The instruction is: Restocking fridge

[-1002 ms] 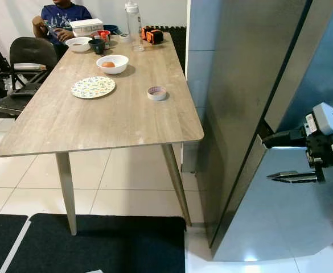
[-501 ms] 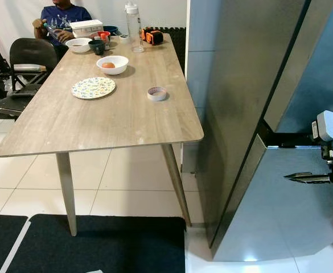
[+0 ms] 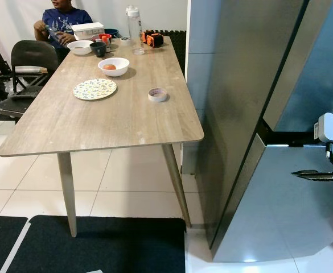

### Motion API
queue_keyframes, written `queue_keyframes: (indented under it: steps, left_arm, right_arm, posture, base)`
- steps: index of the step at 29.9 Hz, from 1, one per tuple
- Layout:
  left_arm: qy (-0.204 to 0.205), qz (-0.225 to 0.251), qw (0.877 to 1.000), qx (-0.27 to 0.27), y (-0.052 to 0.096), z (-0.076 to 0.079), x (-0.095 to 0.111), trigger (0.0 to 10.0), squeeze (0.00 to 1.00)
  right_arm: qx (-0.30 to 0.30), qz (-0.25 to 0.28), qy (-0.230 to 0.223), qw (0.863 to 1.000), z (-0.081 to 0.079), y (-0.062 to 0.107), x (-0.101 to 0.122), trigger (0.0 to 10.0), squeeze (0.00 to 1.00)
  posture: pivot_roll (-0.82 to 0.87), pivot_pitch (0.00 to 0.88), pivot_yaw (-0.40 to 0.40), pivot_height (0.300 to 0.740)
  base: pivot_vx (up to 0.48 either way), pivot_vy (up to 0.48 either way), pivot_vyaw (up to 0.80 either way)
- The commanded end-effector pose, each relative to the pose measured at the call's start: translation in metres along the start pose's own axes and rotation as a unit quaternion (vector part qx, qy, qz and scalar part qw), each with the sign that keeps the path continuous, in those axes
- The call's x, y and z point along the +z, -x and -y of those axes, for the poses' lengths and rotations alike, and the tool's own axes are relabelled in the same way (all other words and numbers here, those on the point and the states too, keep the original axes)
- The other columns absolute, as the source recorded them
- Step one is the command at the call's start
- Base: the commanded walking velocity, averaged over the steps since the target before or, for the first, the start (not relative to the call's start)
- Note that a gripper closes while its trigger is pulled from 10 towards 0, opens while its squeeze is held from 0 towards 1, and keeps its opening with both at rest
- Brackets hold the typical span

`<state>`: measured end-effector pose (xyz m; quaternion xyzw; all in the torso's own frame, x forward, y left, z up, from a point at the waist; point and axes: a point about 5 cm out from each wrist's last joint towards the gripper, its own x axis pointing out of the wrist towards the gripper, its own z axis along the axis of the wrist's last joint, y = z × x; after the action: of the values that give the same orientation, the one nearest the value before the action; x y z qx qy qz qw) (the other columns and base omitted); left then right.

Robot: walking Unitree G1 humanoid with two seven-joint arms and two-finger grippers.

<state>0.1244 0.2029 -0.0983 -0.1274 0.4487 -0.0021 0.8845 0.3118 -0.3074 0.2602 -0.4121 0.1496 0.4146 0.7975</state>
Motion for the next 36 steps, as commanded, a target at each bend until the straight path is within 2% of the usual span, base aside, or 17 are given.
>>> queue_keyframes:
  steps: [1,7,9,13,19,28,36]
  left_arm:
    - [0.006,-0.023,1.000,-0.020,0.000,0.010,-0.013,10.0,0.00]
    - [0.006,-0.023,1.000,-0.020,0.000,0.010,-0.014,10.0,0.00]
    - [0.004,-0.024,1.000,-0.020,0.001,0.010,-0.014,10.0,0.00]
    - [0.004,-0.024,1.000,-0.020,0.001,0.010,-0.014,10.0,0.00]
    - [0.003,-0.026,0.999,-0.019,0.001,0.009,-0.014,10.0,0.00]
    - [0.004,-0.027,0.999,-0.020,0.001,0.010,-0.015,10.0,0.00]
    - [0.001,-0.028,0.999,-0.021,0.001,0.010,-0.016,10.0,0.00]
  right_arm:
    - [0.012,-0.011,-0.009,1.000,-0.004,-0.007,-0.005,10.0,0.00]
    - [0.025,-0.023,0.000,0.999,-0.011,-0.017,-0.008,10.0,0.00]
    - [0.032,-0.016,0.017,0.999,-0.013,-0.028,-0.004,10.0,0.00]
    - [0.055,0.000,0.029,0.998,-0.019,-0.035,0.002,10.0,0.00]
    - [0.082,0.005,0.040,0.996,-0.024,-0.040,0.005,10.0,0.00]
    - [0.091,0.007,0.046,0.995,-0.017,-0.036,0.010,10.0,0.00]
    - [0.110,-0.014,0.072,0.991,-0.009,-0.041,0.018,10.0,0.00]
  posture:
    - [-0.10,0.093,-0.029,0.740]
    - [-0.10,0.094,-0.026,0.740]
    - [-0.10,0.094,-0.026,0.740]
    - [-0.09,0.094,-0.025,0.740]
    - [-0.09,0.094,-0.025,0.740]
    - [-0.10,0.096,-0.028,0.740]
    - [-0.10,0.096,-0.030,0.740]
  base:
    - [0.000,0.000,0.00]
    - [0.000,0.000,0.00]
    - [0.000,0.000,0.00]
    - [0.000,0.000,0.00]
    - [0.000,0.000,0.00]
    - [0.000,0.000,0.00]
    - [0.000,0.000,0.00]
